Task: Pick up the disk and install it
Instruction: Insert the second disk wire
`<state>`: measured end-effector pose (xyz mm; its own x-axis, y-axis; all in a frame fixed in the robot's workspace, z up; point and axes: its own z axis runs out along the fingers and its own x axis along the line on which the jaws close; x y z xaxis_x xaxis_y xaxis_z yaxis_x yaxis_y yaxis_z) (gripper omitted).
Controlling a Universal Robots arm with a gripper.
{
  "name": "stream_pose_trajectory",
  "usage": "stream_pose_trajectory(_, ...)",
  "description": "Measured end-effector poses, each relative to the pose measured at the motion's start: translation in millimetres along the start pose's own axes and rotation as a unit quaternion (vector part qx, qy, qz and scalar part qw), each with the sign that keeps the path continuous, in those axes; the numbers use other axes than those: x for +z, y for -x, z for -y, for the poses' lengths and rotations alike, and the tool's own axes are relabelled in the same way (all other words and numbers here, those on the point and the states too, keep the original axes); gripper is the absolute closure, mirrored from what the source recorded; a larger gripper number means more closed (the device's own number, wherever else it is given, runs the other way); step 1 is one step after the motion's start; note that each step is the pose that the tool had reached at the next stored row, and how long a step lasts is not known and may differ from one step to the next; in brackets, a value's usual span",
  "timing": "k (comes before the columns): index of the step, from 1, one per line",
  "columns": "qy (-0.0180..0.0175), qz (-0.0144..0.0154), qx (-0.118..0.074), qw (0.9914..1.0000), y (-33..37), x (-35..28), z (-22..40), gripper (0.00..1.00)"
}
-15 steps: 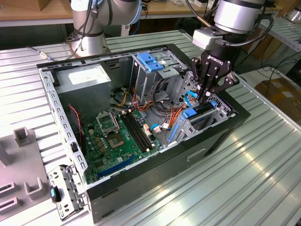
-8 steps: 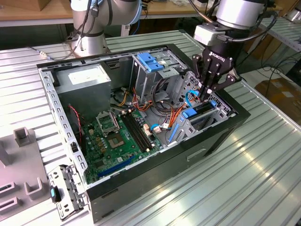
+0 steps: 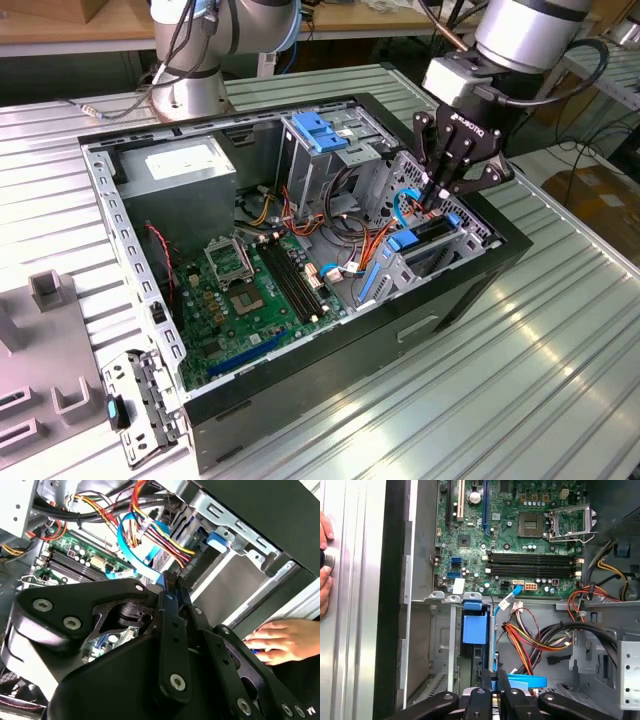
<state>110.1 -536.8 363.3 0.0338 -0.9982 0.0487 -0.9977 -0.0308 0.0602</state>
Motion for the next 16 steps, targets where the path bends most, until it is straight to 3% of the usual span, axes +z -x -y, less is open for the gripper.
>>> stream_pose_trajectory(2,0.0095,0.0015,0.000,0.99995,-3.6,0.3,-0.2,0.84)
stream_pose_trajectory(8,0.0101,0.0039,-0.001,0.99994,-8.6,4.7,0.0,0.84)
stream_pose_trajectory(16,0.0139,0.0043,0.000,0.99989,-9.3,7.3,1.2,0.84)
